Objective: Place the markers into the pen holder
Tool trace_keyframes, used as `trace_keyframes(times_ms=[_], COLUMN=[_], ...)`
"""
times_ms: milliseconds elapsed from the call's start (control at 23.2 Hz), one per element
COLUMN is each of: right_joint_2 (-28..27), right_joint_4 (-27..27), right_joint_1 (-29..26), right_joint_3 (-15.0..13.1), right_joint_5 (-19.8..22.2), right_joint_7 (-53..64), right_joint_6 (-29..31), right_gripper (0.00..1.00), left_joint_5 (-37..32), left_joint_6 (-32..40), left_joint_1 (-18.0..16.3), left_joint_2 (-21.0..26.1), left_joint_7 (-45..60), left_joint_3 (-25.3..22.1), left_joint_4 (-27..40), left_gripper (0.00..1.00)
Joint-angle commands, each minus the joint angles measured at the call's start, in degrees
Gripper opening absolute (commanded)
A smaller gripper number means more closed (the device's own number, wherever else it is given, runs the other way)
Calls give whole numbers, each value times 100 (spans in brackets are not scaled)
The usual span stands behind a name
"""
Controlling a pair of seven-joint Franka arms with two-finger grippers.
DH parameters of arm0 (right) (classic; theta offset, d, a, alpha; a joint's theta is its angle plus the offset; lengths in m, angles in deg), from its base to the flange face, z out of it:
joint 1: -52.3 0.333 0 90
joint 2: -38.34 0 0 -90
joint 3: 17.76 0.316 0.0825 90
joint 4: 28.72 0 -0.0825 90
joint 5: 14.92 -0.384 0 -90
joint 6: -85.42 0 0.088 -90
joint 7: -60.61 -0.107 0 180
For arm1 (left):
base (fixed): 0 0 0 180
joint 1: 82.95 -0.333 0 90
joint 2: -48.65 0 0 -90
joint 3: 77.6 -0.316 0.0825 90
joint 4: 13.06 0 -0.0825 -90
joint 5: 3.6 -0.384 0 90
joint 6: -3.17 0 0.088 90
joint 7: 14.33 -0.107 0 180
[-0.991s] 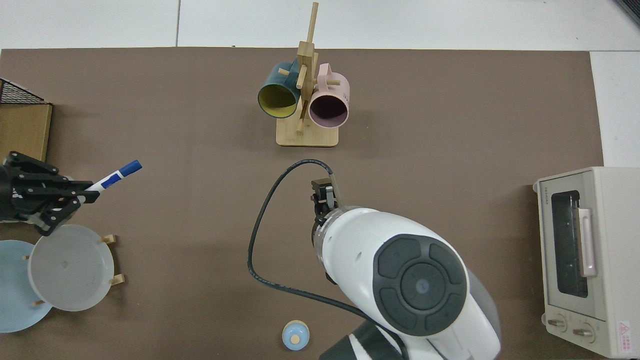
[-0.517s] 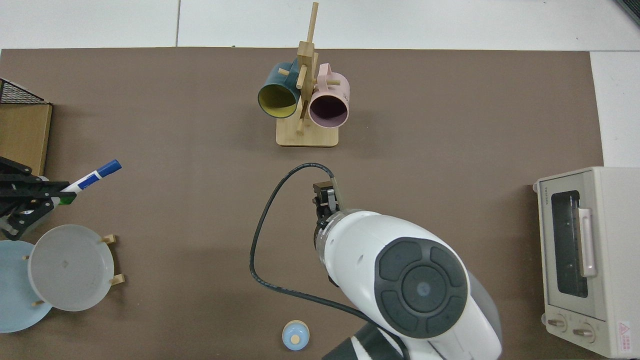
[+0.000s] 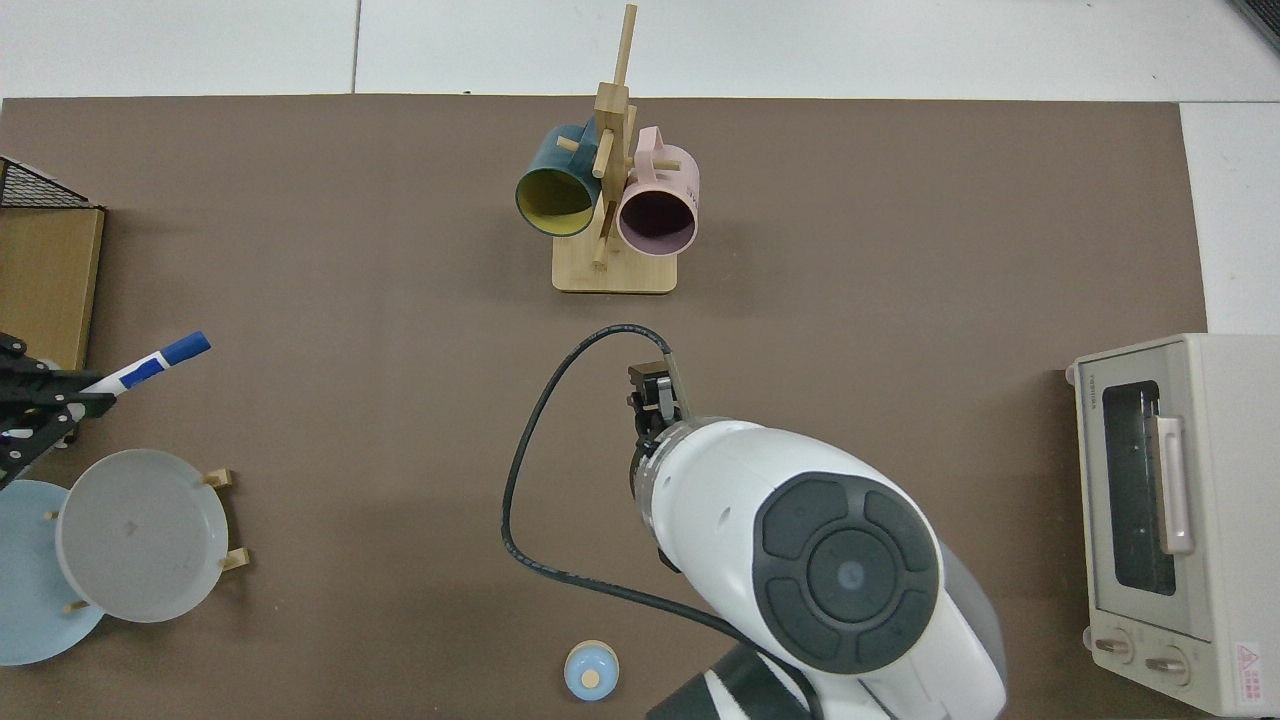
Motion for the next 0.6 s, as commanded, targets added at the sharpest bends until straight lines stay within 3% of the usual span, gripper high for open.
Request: trace_keyframes(times_ms=[0, 388, 560], right_joint_2=[144, 144, 144], right_joint_4=[-133, -133, -124], right_joint_1=[-100, -109, -171], right_joint_3=[41, 41, 41], right_joint_5=[-69, -77, -77], right_joint_7=[202, 202, 202], right_joint_6=[-45, -45, -53], right_gripper=[100, 100, 99], left_joint_5=[-386, -448, -54], left_joint_6=[208, 112, 50], left_joint_1=[15, -37, -99], left_joint_2=[-9, 9, 44], left_joint_7=[-47, 50, 49], left_joint_3=[74, 109, 83], left_joint_4=[-136, -136, -145], left_gripper=[0, 0, 0])
